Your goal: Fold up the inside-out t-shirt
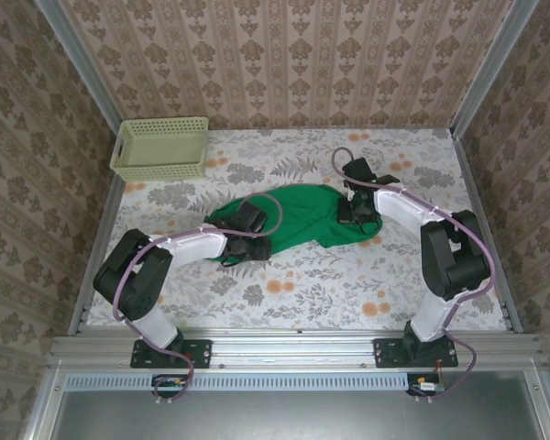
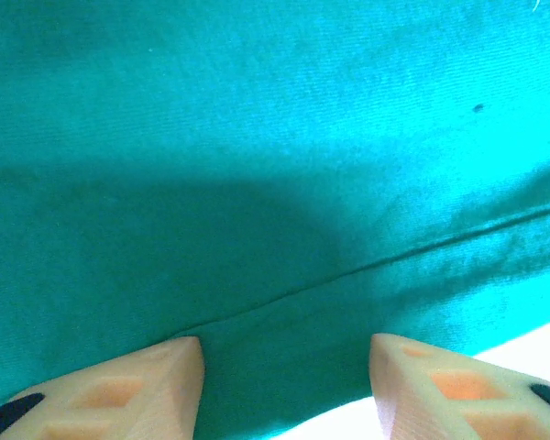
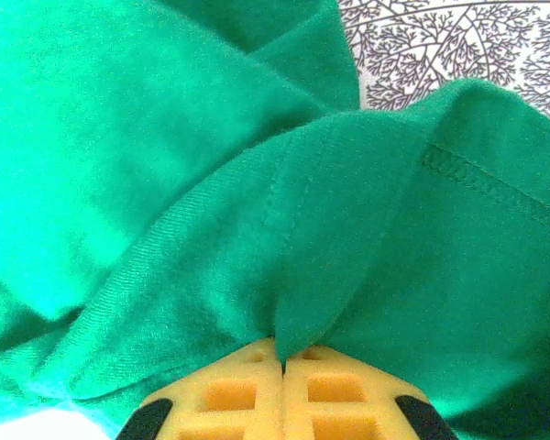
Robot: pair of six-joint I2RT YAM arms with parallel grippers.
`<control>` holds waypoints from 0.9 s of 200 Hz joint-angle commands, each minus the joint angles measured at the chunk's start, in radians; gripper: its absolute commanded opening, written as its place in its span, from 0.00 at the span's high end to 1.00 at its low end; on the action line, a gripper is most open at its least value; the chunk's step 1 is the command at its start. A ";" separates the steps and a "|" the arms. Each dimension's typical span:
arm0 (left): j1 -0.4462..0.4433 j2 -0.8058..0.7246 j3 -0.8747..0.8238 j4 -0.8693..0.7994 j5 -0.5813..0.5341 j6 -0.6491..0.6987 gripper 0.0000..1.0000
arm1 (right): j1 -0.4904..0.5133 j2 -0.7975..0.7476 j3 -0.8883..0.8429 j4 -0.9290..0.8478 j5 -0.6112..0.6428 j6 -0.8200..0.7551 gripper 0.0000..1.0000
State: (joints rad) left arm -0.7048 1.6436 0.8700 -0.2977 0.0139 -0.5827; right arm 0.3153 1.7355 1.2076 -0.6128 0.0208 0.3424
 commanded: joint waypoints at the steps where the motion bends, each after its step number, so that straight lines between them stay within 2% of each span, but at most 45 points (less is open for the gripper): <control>1: 0.017 -0.019 -0.006 -0.059 -0.013 0.015 0.47 | 0.026 -0.091 0.028 -0.134 0.122 -0.031 0.99; 37: 0.021 -0.018 -0.011 -0.049 -0.004 0.020 0.47 | 0.032 -0.166 -0.005 -0.158 0.141 -0.030 0.94; 52: 0.022 -0.022 -0.011 -0.049 -0.003 0.024 0.47 | 0.032 -0.174 -0.017 -0.145 0.130 -0.032 0.86; 91: 0.021 -0.037 -0.012 -0.049 -0.003 0.027 0.47 | 0.028 -0.113 -0.020 -0.092 0.077 -0.031 0.81; 115: 0.021 -0.042 -0.014 -0.050 -0.006 0.029 0.47 | 0.031 -0.085 -0.014 -0.070 0.049 -0.033 0.73; 145: 0.022 -0.044 -0.020 -0.051 -0.009 0.026 0.47 | 0.028 -0.086 -0.021 -0.084 0.079 -0.029 0.64; 180: 0.022 -0.036 -0.019 -0.046 -0.007 0.026 0.47 | 0.029 -0.075 -0.043 -0.067 0.053 -0.039 0.63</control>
State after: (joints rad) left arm -0.6918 1.6257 0.8616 -0.3141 0.0139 -0.5785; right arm 0.3466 1.6531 1.1873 -0.6884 0.0937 0.3130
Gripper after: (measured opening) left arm 0.530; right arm 0.373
